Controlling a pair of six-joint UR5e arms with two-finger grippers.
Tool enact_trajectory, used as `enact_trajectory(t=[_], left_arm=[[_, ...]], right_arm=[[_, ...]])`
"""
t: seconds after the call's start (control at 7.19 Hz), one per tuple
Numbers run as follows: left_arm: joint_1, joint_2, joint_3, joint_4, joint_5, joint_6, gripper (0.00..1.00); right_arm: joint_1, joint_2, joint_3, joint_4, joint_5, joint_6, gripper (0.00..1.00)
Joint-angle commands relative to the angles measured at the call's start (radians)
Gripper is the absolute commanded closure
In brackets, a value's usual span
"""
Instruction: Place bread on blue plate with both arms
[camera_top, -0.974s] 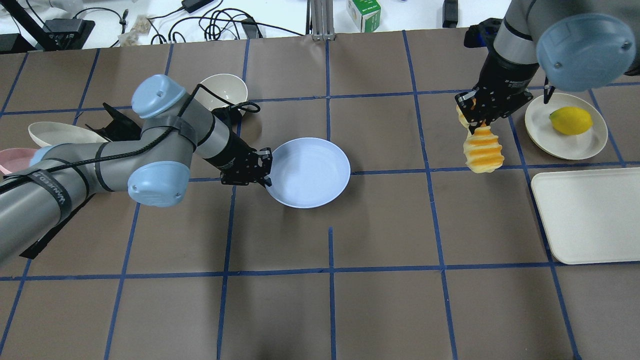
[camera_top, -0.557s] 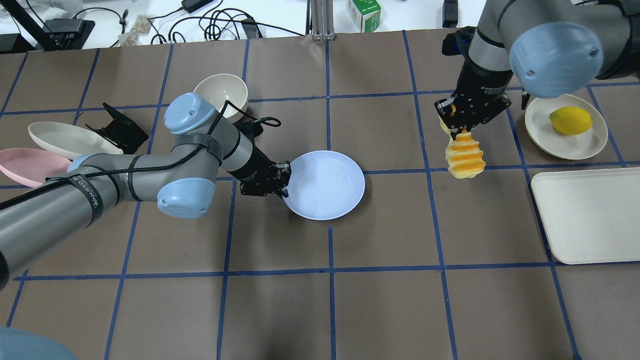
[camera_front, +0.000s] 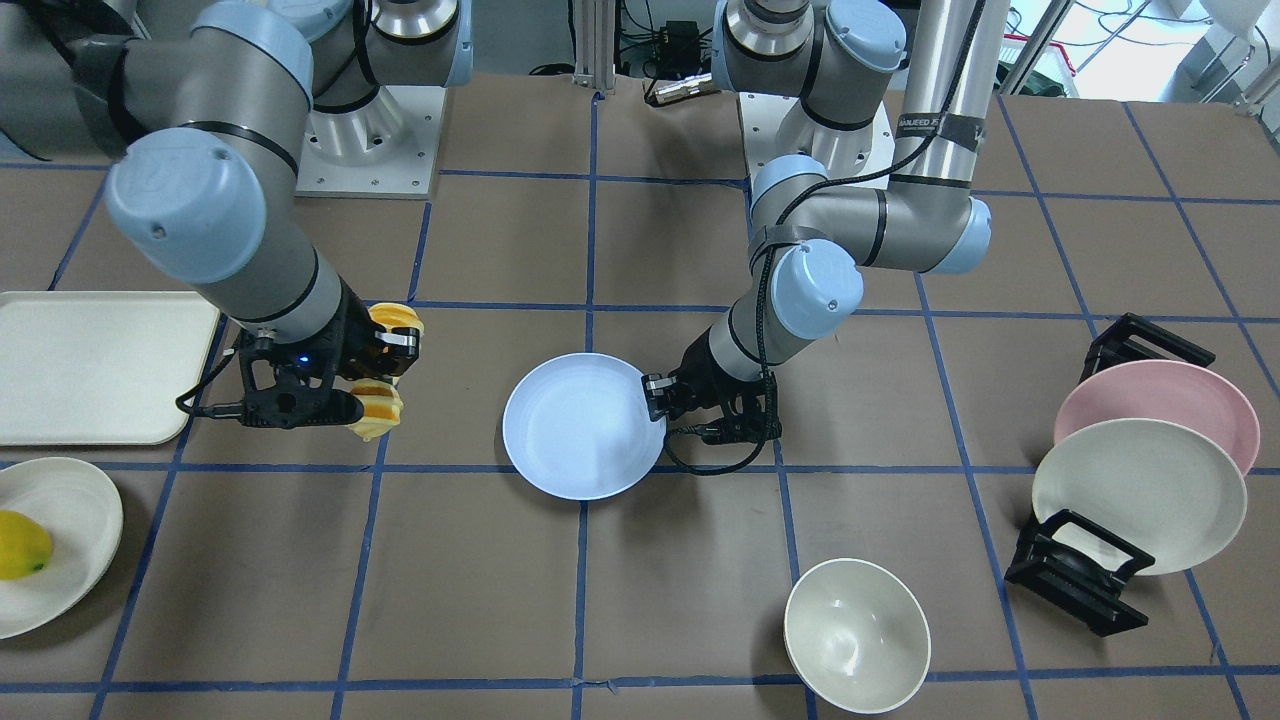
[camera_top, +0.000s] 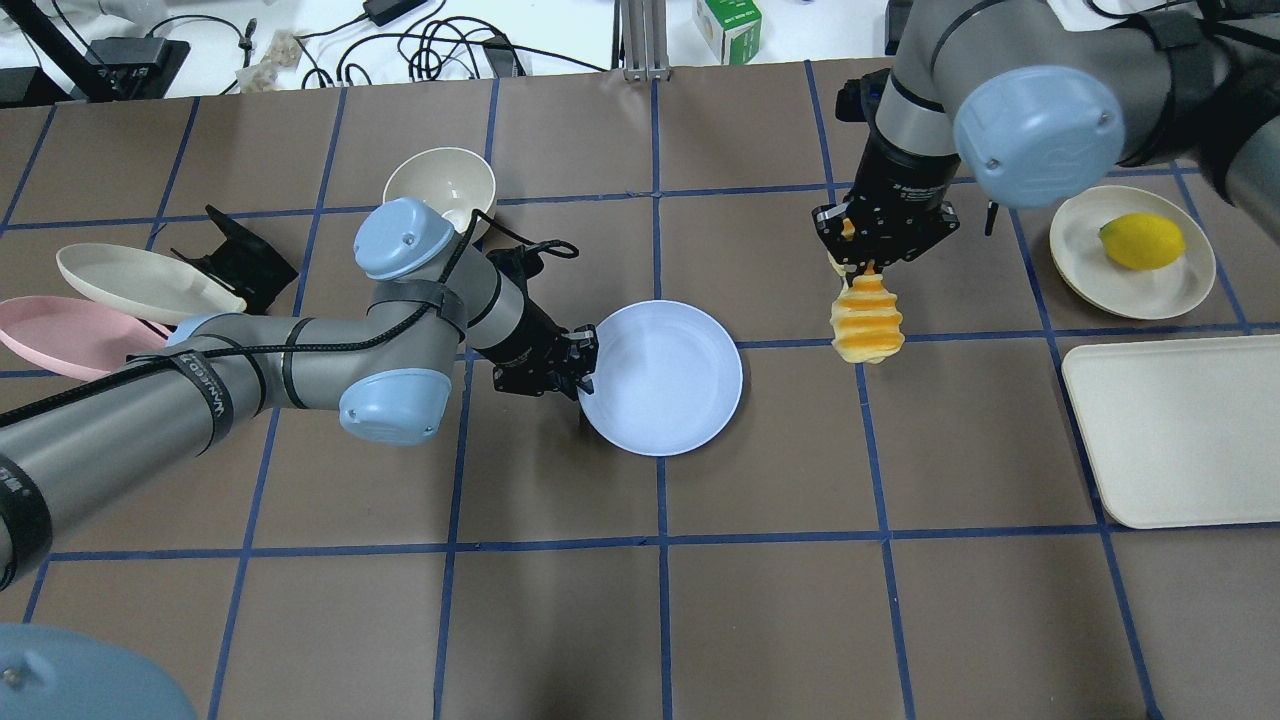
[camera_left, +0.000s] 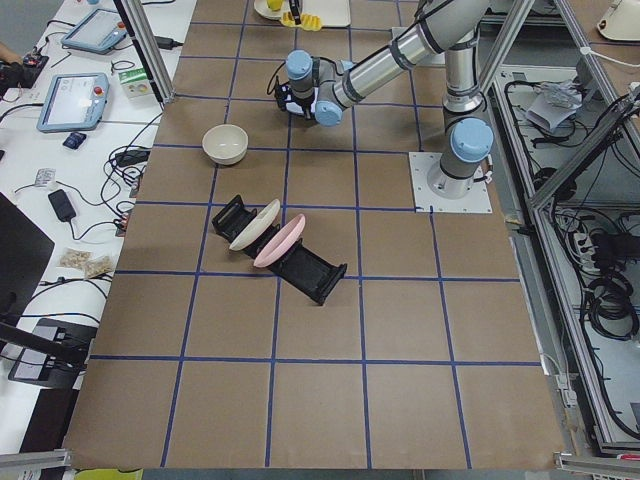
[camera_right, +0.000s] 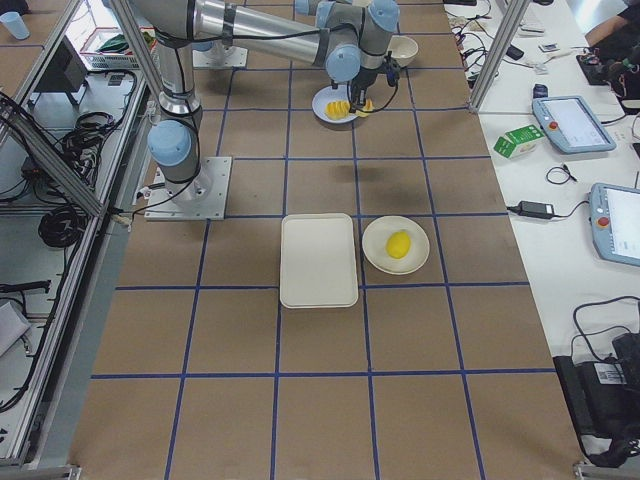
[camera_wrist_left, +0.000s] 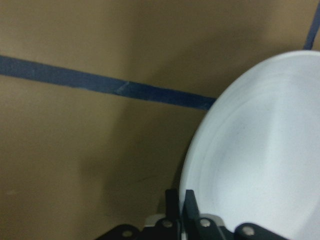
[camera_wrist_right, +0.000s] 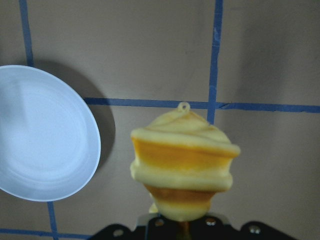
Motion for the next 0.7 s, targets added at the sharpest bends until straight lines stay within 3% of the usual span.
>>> enact_trajectory(t=[0.0,0.14,0.28,0.42,0.56], left_arm=[[0.024,0.046,0.050,-0.025,0.127,0.015,0.00],[0.050,0.089,0.099,-0.118,0.131,0.065,0.00],[0.084,0.139,0.187,-0.308,0.155,0.162,0.00],[0.087,0.182,0.304,-0.512,0.263,0.237,0.00],[0.092,0.206,0.405,-0.669,0.297,0.277,0.00]], right_arm=[[0.080,0.057,0.000,-0.079,0.003,0.135,1.00],[0.112,0.074,0.000,-0.082,0.006,0.191,1.00],[0.143,0.099,0.000,-0.117,0.031,0.244,1.00],[0.175,0.129,0.000,-0.189,0.069,0.283,1.00],[0.209,0.171,0.000,-0.240,0.075,0.286,1.00]])
